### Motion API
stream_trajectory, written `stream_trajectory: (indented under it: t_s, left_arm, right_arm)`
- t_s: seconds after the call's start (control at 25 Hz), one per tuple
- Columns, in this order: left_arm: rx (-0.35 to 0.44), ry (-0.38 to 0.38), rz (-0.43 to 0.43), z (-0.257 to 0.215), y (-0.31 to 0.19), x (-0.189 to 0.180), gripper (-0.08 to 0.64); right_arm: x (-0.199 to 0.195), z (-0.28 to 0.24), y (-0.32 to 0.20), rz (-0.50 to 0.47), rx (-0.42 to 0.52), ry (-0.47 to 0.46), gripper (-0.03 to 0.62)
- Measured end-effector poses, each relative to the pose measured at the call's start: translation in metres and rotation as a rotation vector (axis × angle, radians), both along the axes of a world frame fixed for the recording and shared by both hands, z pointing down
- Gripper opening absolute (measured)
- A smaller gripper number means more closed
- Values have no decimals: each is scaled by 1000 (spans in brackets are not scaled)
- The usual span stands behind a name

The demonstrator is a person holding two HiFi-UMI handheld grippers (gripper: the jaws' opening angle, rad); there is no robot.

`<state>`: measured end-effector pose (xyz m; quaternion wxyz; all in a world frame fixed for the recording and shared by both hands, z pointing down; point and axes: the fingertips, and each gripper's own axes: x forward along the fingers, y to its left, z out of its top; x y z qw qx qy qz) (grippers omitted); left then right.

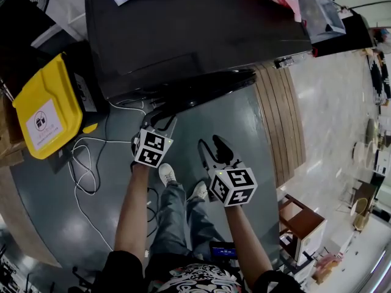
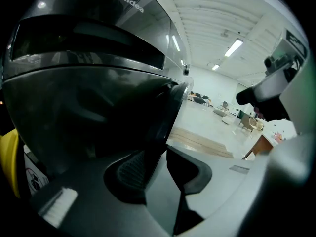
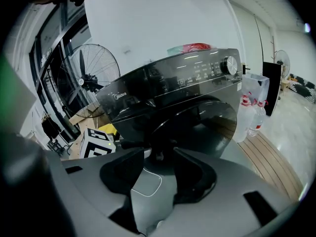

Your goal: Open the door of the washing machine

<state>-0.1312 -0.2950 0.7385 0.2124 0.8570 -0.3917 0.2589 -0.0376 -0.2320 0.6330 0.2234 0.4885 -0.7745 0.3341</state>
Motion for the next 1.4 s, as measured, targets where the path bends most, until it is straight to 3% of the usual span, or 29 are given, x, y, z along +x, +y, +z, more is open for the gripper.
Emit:
stream_trajectory:
  t_s: [0.24,0.68,1.04,1.24,1.4]
  left_arm:
    - [-64,66,29,0,53,31,110]
    - [-121,87,174,1,119,86,115]
    - [-141,96,281,2,150,120,110]
    - [-159,120,332,0,160,133,109]
    - [-149,117,358,-4,165,131,174]
  right_arm:
    - [7,8,-9,74,-21,35,190]
    - [30,31,-1,205,-94,94,222]
    - [55,47,16,241,-135,172,213]
    - [68,48,23,216,-102,199,212]
    - [76,49,31,206,-104,217,206]
